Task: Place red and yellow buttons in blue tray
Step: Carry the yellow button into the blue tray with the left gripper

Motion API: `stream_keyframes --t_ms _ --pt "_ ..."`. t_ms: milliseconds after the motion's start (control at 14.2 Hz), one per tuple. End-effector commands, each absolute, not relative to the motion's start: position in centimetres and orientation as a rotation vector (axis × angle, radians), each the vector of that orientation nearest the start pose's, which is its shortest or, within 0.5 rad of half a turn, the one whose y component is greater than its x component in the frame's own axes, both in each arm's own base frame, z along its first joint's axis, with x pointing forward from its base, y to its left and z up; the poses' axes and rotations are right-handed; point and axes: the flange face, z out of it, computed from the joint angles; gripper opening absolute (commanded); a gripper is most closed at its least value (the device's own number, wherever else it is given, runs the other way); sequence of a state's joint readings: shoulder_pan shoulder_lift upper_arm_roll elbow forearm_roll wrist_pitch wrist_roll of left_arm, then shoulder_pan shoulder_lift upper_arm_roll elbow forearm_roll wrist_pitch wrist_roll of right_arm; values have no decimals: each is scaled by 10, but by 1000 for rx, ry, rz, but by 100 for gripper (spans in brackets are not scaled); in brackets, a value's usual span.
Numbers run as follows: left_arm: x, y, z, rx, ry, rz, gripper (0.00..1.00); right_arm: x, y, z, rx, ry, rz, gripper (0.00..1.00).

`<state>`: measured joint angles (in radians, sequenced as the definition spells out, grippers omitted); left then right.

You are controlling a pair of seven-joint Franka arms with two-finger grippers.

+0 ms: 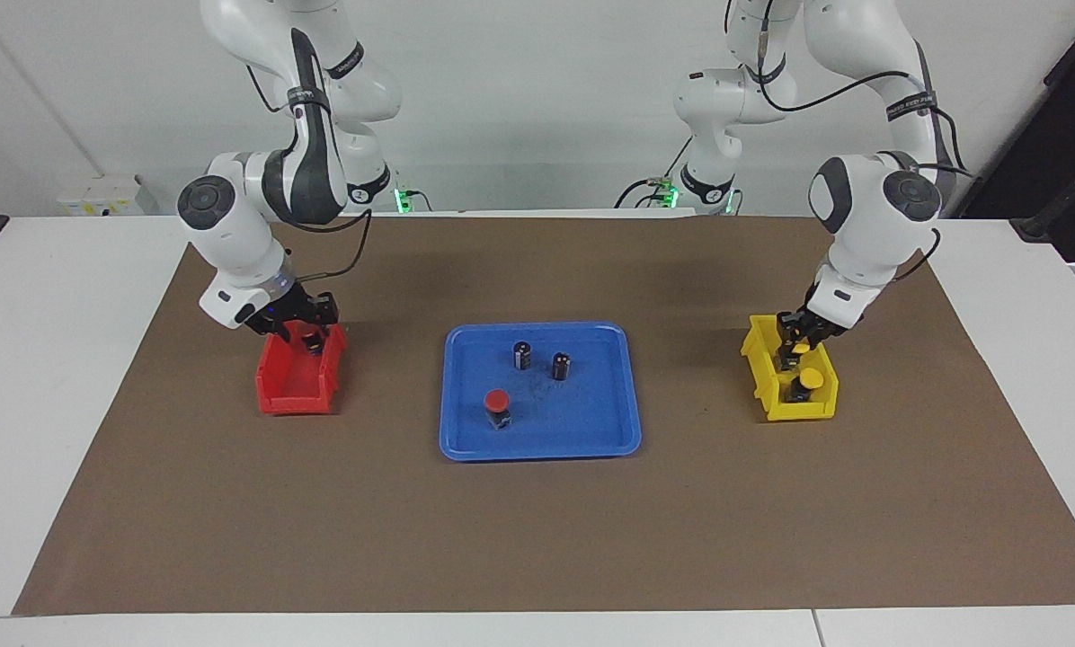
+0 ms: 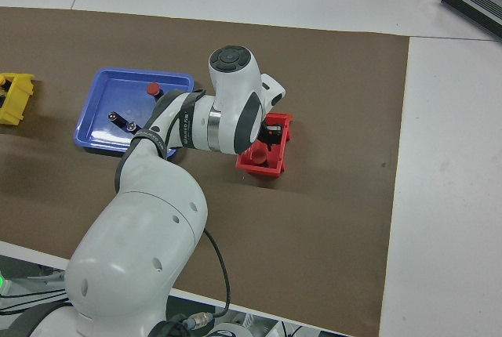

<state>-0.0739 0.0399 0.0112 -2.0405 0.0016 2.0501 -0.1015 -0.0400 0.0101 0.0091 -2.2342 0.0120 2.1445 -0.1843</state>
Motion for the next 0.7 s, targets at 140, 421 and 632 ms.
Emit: stream_keyframes --t_ms 140,421,632 --pt "561 -92 500 -3135 -217 45 2 503 -35 353 -3099 -253 160 69" --pt "566 -185 492 -3195 -368 -126 2 502 -34 354 -3099 -255 157 69" --pt "568 -276 474 -3214 -350 -111 2 498 -34 350 -3099 -252 162 67"
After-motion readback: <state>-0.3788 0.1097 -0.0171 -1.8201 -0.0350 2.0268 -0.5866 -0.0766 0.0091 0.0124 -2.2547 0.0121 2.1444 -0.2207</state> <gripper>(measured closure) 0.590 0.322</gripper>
